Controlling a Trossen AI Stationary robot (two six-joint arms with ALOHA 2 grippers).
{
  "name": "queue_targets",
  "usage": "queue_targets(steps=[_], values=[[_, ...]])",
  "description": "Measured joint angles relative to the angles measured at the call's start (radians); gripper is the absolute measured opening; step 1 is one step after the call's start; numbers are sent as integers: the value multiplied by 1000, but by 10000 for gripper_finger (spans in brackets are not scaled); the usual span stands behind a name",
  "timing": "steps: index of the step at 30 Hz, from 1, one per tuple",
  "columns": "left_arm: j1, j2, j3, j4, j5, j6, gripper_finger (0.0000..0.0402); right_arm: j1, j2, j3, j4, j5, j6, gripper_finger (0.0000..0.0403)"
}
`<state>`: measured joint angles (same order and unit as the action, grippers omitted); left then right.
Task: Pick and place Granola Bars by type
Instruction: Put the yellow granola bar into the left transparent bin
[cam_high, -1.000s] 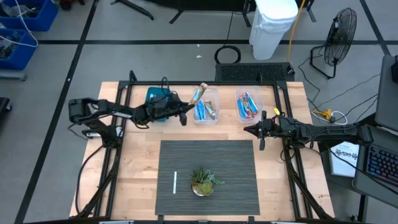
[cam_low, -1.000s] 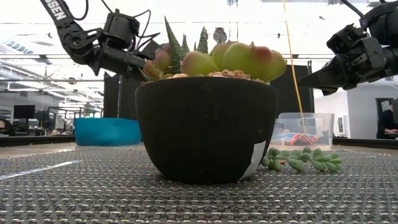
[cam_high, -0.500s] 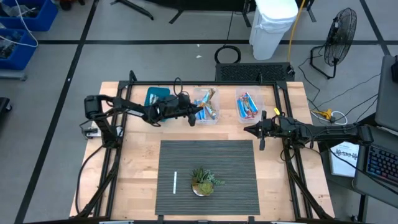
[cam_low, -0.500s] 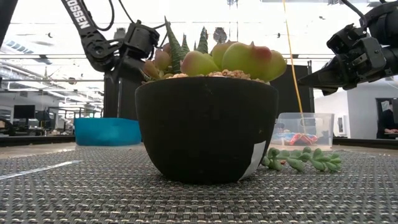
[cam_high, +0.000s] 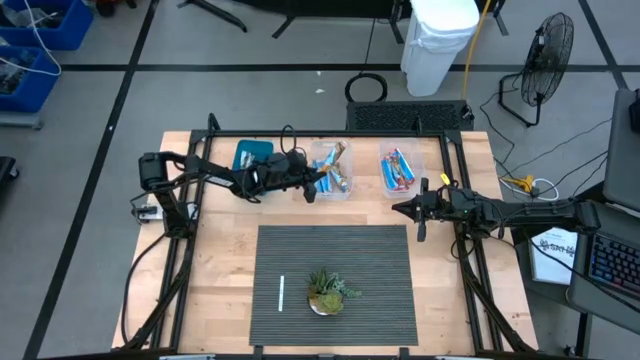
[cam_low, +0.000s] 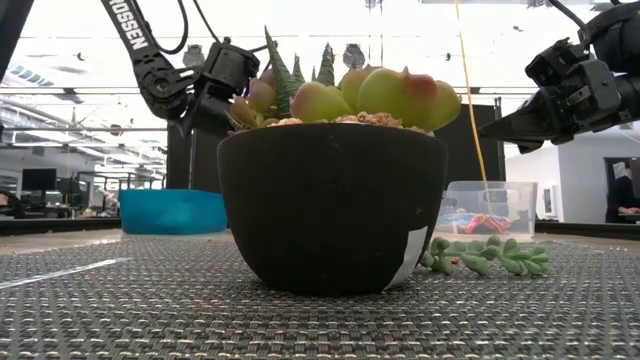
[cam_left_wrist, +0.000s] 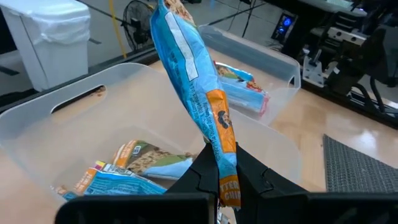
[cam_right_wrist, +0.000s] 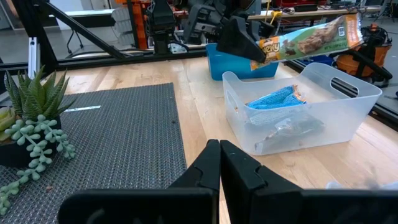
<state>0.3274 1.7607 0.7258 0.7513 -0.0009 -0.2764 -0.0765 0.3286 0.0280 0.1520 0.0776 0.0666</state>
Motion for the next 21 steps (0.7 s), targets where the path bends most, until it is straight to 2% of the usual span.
queue_targets(steps=[15,21], values=[[-2,0,0,-27,3,-19,18,0,0,0,0,0,0,4],[-2,0,0,-25,0,-22,56,0,0,0,0,0,0,4]])
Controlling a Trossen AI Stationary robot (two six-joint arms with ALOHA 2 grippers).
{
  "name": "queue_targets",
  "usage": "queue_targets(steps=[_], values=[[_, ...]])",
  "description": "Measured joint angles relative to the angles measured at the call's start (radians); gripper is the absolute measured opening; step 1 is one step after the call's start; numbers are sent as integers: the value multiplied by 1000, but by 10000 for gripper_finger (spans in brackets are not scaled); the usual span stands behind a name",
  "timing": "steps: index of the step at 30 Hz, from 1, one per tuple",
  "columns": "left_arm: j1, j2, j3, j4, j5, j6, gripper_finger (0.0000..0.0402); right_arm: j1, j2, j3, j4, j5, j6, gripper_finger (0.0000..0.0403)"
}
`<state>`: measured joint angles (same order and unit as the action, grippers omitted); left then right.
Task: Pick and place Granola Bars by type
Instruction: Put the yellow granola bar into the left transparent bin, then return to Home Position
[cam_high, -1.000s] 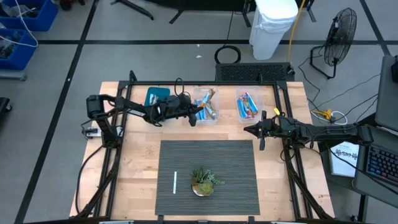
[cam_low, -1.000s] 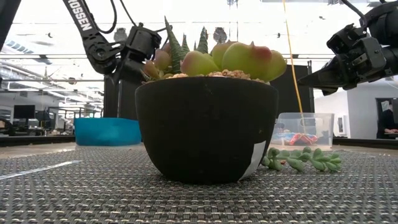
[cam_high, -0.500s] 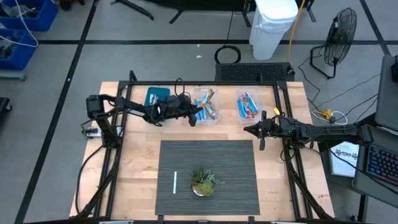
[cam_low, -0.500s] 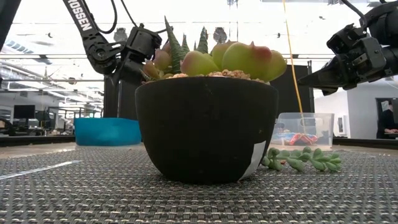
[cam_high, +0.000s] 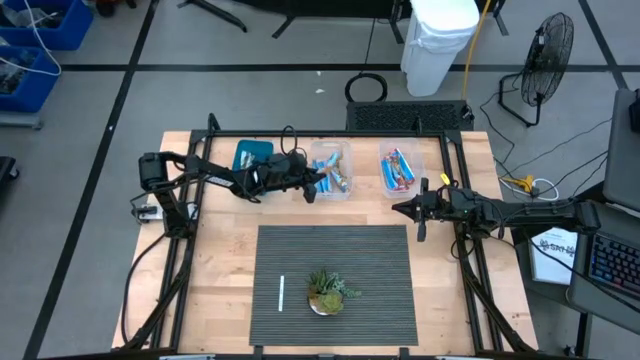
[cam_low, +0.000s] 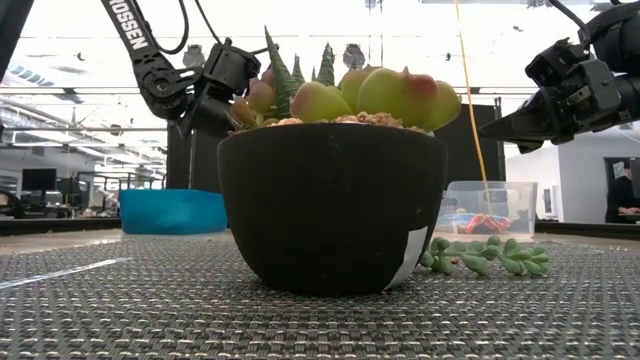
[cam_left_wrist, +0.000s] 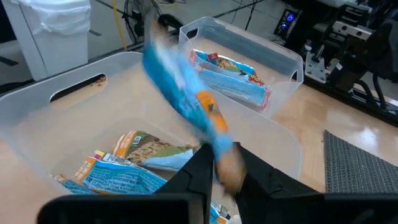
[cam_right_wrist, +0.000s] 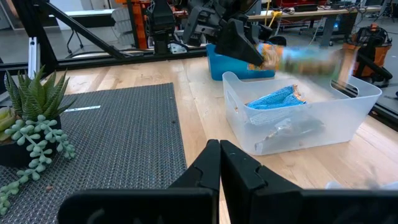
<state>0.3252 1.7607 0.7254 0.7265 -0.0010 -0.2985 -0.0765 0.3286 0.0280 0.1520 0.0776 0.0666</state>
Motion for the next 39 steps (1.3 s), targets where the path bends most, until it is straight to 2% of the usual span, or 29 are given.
queue_targets(steps=[8,17,22,25,27,29,32,39], values=[[0,-1,0,14,12,-21,71,0,0,0,0,0,0,4],[-6,-57,-1,120,134,99,73,0,0,0,0,0,0,4],[-7,-172,-1,50,245,114,74,0,0,0,0,0,0,4],[2,-295,-1,-103,317,144,74,0,0,0,0,0,0,4],[-2,-387,-3,-216,330,194,74,0,0,0,0,0,0,4],[-14,-473,-31,-300,344,239,74,0,0,0,0,0,0,4],[-45,-583,-115,-295,352,273,74,0,0,0,0,0,0,4],[-89,-764,-404,-91,342,219,74,0,0,0,0,0,0,4]])
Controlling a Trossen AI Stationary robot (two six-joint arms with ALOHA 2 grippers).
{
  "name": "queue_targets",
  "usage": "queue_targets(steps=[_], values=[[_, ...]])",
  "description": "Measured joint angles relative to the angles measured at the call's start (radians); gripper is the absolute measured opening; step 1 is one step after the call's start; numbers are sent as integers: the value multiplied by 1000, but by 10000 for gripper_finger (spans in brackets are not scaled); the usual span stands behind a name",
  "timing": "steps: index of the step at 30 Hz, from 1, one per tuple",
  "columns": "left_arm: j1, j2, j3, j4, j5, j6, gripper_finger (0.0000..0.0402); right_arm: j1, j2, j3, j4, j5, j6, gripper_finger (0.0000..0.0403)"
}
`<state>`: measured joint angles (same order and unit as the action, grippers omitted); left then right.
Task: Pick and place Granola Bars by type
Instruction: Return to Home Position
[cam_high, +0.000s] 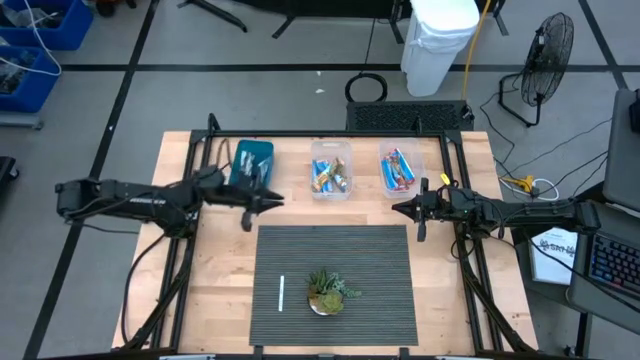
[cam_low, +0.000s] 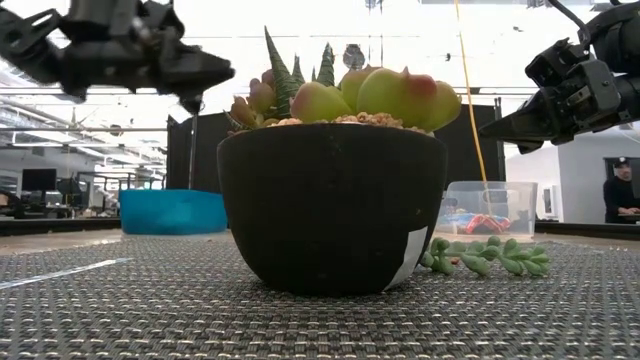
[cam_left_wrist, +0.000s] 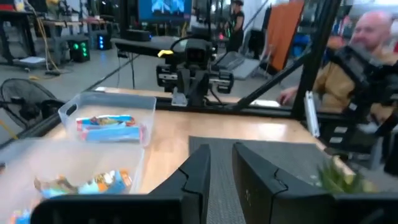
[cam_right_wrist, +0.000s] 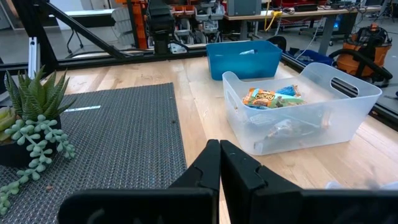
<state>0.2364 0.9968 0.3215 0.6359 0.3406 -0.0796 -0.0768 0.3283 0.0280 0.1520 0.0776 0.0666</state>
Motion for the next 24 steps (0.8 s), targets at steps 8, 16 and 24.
queue_targets(steps=[8,16,24], values=[[-25,-132,-228,171,-32,-82,74,0,0,0,0,0,0,4],[-54,-207,-306,152,-12,-39,74,0,0,0,0,0,0,4],[-99,-212,-312,112,-9,1,74,0,0,0,0,0,-1,4]])
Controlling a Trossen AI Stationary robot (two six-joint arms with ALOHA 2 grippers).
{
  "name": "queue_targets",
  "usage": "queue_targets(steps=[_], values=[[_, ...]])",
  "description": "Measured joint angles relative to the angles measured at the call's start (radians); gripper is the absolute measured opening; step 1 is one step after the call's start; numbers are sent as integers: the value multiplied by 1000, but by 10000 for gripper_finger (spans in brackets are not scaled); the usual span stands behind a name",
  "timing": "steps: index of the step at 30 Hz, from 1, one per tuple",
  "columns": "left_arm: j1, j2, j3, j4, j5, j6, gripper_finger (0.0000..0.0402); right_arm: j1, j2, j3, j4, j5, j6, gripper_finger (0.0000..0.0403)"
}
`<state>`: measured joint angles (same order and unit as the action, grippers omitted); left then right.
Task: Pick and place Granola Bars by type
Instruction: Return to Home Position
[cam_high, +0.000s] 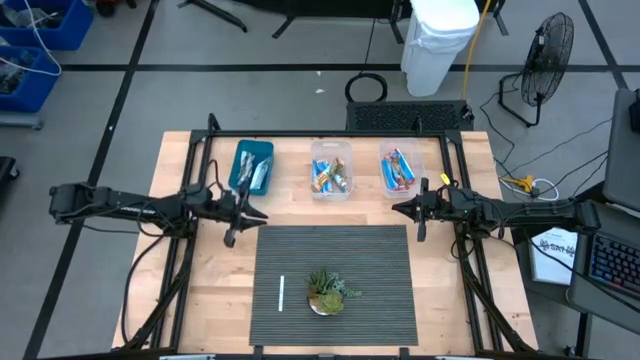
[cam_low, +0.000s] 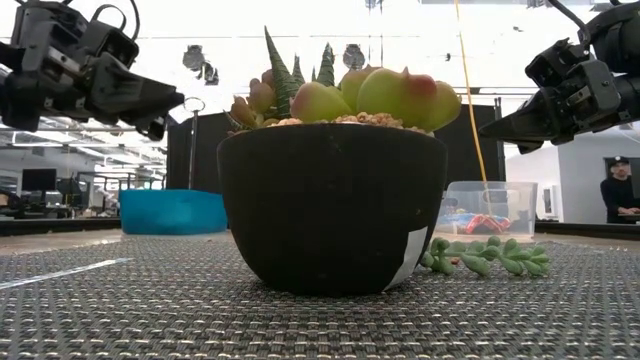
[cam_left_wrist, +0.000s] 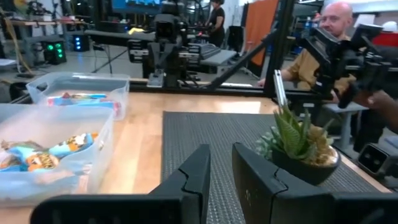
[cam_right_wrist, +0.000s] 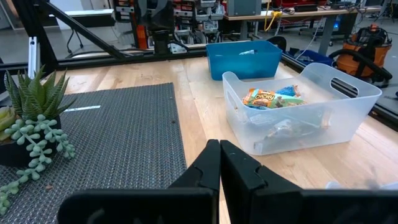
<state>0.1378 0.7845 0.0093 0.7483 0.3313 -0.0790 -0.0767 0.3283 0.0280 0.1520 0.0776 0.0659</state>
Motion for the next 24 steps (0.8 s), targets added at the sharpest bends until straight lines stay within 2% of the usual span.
queue_targets(steps=[7,13,18,24], values=[[-69,0,0,-3,-10,46,74,0,0,0,0,0,-1,4],[-158,0,1,-86,-148,85,74,0,-1,0,118,-7,26,4],[-199,0,1,-104,-201,93,74,0,-17,0,240,-107,7,4],[-214,0,1,-135,-203,76,74,0,-46,0,195,-190,1,4]])
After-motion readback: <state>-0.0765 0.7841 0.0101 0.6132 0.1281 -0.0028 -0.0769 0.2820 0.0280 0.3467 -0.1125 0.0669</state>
